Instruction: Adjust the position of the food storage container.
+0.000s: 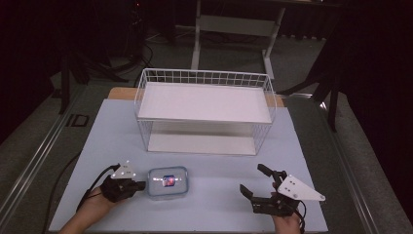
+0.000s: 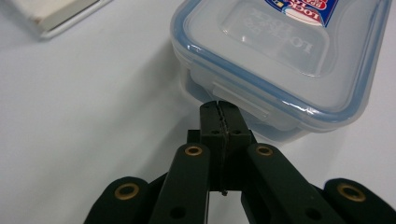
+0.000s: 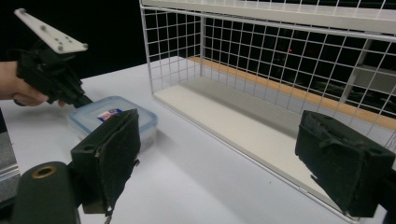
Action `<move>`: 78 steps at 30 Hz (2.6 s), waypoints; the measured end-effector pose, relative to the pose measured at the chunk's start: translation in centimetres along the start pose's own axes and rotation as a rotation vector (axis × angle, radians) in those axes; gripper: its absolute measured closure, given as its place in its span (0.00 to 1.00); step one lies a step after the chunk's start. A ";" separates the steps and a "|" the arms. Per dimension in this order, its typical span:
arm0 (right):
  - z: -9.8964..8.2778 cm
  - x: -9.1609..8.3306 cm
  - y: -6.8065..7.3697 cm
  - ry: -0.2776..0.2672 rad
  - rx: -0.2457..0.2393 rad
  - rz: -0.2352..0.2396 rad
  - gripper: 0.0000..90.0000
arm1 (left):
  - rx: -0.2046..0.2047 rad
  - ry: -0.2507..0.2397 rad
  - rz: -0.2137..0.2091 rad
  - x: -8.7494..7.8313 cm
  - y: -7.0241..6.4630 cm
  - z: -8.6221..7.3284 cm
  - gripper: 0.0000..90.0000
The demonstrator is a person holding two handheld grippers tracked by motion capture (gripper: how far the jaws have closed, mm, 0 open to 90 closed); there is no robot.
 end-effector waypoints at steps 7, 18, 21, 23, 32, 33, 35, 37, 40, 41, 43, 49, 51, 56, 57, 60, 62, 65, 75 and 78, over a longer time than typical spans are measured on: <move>-0.1 0.0 0.0 0.004 0.002 0.006 0.16 | -0.044 -0.010 -0.033 1.0 -0.4 0.9 1.00; 0.0 0.2 0.4 0.006 -0.009 0.016 0.15 | -0.218 -0.019 -0.068 -0.2 -2.2 -0.3 1.00; 0.0 0.3 0.5 0.005 -0.015 0.019 0.15 | -0.229 0.004 -0.063 0.7 -2.1 -0.1 1.00; 0.0 0.3 0.5 0.008 -0.009 0.022 0.15 | -0.197 0.023 -0.050 1.3 -2.2 0.1 1.00; -0.3 0.4 0.4 0.015 -0.002 0.036 0.15 | -0.170 0.031 -0.076 4.0 -3.0 2.8 1.00; -0.2 0.3 0.4 0.013 -0.003 0.037 0.15 | -0.166 0.030 -0.080 4.4 -3.2 3.2 1.00; -0.1 0.2 0.4 0.008 -0.002 0.035 0.15 | -0.157 0.028 -0.087 5.2 -3.6 4.0 1.00; -0.1 0.2 0.3 0.006 0.001 0.034 0.15 | -0.155 0.024 -0.097 6.0 -3.9 4.9 1.00; -0.2 0.1 0.3 0.010 0.004 0.035 0.15 | -0.147 0.021 -0.107 7.2 -4.2 6.0 1.00; -0.2 0.0 0.3 0.011 0.003 0.033 0.15 | -0.134 0.023 -0.104 7.5 -4.2 6.3 1.00; -0.2 0.0 0.2 0.006 0.007 0.035 0.15 | -0.131 0.025 -0.109 8.1 -4.2 7.0 1.00; -0.2 -0.1 0.1 0.009 0.010 0.034 0.15 | -0.121 0.034 -0.113 9.0 -4.6 7.8 1.00; -0.3 0.0 0.0 0.013 0.009 0.035 0.15 | -0.131 0.029 -0.107 8.7 -4.5 7.6 1.00; -0.6 0.2 -0.1 0.024 0.010 0.037 0.16 | -0.144 -0.023 -0.093 6.4 -4.5 7.1 1.00; -0.6 0.2 -0.1 0.024 0.010 0.037 0.16 | -0.144 -0.023 -0.093 6.4 -4.5 7.1 1.00; -0.9 0.5 -0.2 0.039 0.006 0.036 0.15 | -0.187 -0.076 -0.089 5.3 -4.3 7.1 1.00; -1.1 0.7 -0.1 0.048 0.005 0.040 0.15 | -0.191 -0.076 -0.072 5.5 -3.8 7.2 1.00; -1.2 0.9 0.0 0.057 0.000 0.046 0.15 | -0.205 -0.082 -0.074 6.2 -3.4 7.7 1.00; -1.4 0.6 -0.2 0.056 0.021 0.049 0.15 | -0.180 -0.062 -0.093 8.1 -4.4 9.3 1.00; -1.4 0.4 -0.3 0.059 0.020 0.046 0.15 | -0.151 -0.053 -0.087 8.4 -4.3 9.3 1.00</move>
Point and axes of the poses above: each handheld gripper's, and its own axes: x roughly forward along the jaws, z roughly out of its top, y roughly to its left, the point moved 10 cm from there along x, roughly forward along the jaws
